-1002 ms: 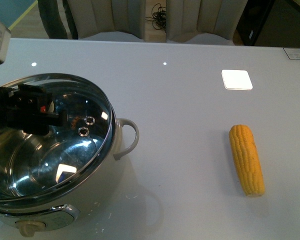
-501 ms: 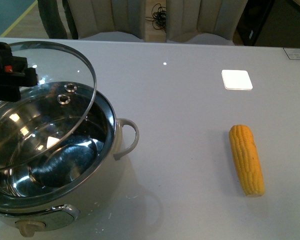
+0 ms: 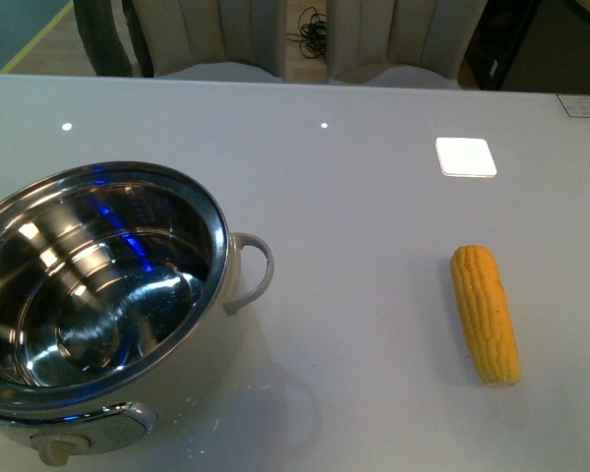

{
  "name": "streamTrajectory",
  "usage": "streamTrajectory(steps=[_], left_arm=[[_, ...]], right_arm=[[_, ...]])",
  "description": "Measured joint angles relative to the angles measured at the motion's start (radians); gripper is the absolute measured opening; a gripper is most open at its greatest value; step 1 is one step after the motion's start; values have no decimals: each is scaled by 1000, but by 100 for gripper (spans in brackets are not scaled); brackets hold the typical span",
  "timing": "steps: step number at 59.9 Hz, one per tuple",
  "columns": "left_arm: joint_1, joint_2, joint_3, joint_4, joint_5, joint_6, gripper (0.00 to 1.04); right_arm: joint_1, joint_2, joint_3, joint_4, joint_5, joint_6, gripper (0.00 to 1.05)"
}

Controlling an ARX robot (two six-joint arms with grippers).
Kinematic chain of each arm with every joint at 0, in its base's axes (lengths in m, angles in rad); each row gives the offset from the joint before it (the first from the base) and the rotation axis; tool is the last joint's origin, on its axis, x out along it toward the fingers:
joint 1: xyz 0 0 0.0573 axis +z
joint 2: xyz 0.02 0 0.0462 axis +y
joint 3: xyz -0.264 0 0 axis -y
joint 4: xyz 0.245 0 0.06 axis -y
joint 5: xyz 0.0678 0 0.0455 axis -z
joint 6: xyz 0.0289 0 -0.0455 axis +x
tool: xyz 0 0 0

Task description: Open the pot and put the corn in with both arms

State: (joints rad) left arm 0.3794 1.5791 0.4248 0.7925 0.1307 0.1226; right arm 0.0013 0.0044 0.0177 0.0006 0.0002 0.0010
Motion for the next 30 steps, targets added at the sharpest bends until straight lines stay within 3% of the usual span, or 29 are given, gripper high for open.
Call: streamTrajectory(steps=[13,30], left_arm=[[185,154,59,65,64,24,44],[297,414,186,177,106,25,44]], right_arm=[[0,0,0,0,0,0,96],[0,0,0,0,0,0,96]])
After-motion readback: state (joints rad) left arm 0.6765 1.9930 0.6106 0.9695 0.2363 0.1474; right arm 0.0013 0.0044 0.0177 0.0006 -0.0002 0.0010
